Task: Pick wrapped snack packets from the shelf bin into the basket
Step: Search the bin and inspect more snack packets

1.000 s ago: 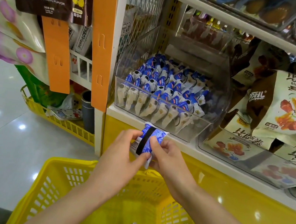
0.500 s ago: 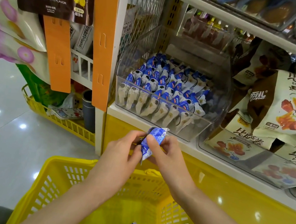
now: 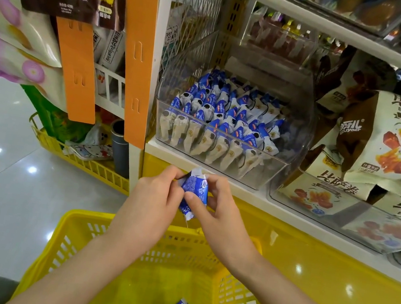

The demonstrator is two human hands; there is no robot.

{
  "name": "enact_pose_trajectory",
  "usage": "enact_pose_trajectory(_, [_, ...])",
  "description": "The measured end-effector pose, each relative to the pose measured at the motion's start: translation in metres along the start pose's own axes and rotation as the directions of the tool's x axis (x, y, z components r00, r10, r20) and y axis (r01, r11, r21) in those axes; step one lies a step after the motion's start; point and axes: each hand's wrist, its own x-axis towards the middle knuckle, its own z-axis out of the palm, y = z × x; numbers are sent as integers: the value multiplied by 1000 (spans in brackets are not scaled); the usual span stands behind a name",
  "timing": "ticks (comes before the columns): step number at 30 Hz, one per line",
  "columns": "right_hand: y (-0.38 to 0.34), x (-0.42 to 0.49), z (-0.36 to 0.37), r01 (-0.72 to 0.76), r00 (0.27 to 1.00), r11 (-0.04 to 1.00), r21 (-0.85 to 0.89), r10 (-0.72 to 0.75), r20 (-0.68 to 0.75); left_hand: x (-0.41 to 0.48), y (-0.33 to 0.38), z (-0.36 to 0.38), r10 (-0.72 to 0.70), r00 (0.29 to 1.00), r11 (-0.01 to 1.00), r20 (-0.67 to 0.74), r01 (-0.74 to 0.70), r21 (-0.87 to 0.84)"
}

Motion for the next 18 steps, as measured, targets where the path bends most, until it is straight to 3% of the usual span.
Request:
enact_pose_trajectory(10, [-1, -1, -2, 105, 992, 987, -123, -94, 87, 2, 0, -4, 78, 997, 997, -27, -78, 25])
enact_pose_trajectory(14, [-3, 1, -1, -1, 998, 1000, 24, -1, 59, 7, -3, 0, -22, 999, 996, -50, 17, -92])
enact_pose_trajectory(18, [-2, 5, -5, -175, 983, 953, 247, 184, -14, 1, 0, 8, -35, 996, 994, 86, 44, -100])
